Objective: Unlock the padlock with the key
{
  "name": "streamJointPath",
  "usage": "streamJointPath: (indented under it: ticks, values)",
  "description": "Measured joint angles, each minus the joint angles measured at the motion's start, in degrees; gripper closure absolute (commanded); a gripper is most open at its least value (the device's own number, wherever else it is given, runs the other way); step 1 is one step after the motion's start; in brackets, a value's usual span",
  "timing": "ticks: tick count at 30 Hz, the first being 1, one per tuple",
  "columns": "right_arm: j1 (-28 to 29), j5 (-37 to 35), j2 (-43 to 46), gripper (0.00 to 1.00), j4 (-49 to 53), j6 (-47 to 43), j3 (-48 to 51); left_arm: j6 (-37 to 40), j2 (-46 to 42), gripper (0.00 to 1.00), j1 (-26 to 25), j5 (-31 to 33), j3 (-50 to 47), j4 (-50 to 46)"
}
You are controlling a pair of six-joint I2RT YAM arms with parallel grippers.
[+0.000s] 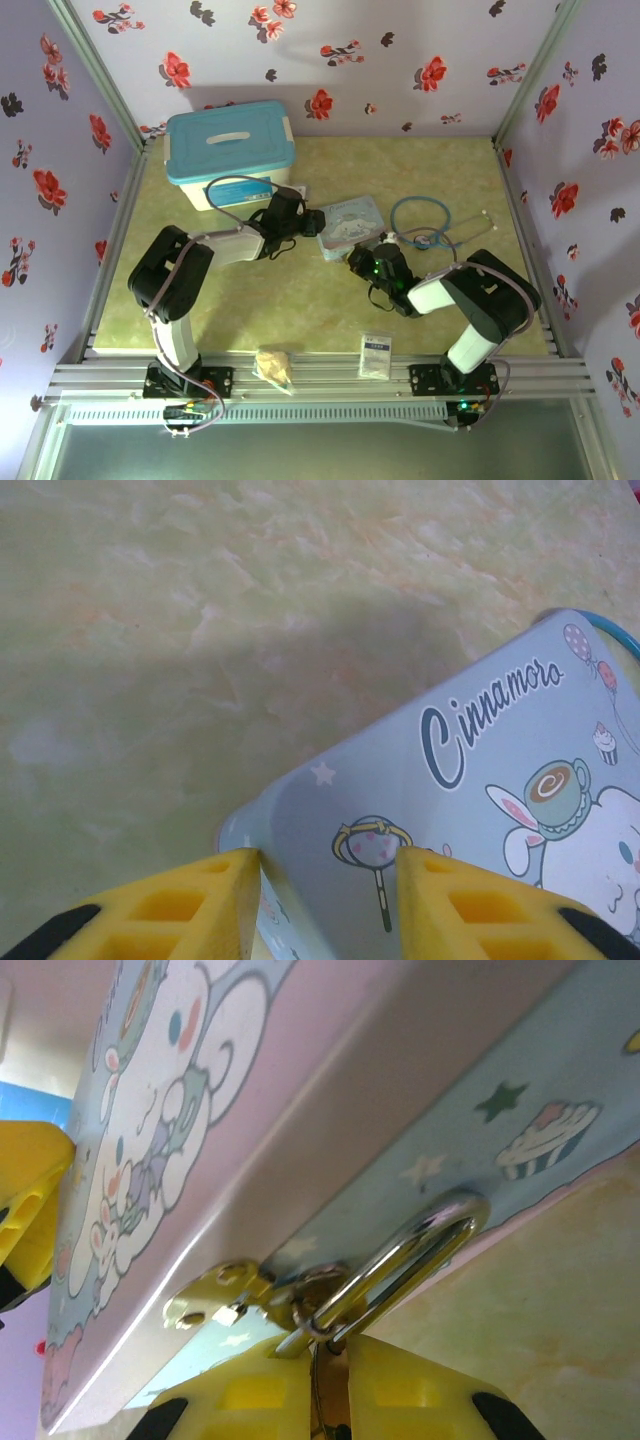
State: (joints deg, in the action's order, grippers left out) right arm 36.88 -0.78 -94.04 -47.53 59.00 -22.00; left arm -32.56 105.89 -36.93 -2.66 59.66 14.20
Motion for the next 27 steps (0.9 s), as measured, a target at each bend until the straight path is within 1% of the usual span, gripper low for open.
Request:
streamJointPath:
  ticks: [11, 27]
  values:
    - [-0.8, 0.1, -0.2, 1.00, -0.7, 0.0, 0.1, 0.0, 1.4, 0.63, 0.9, -0.2, 1.3, 0.9]
    - [-2.7, 2.7, 2.1, 1.00, 0.6, 0.2, 1.0, 0.3, 2.2, 0.64, 0.9, 0.2, 2.3, 1.0]
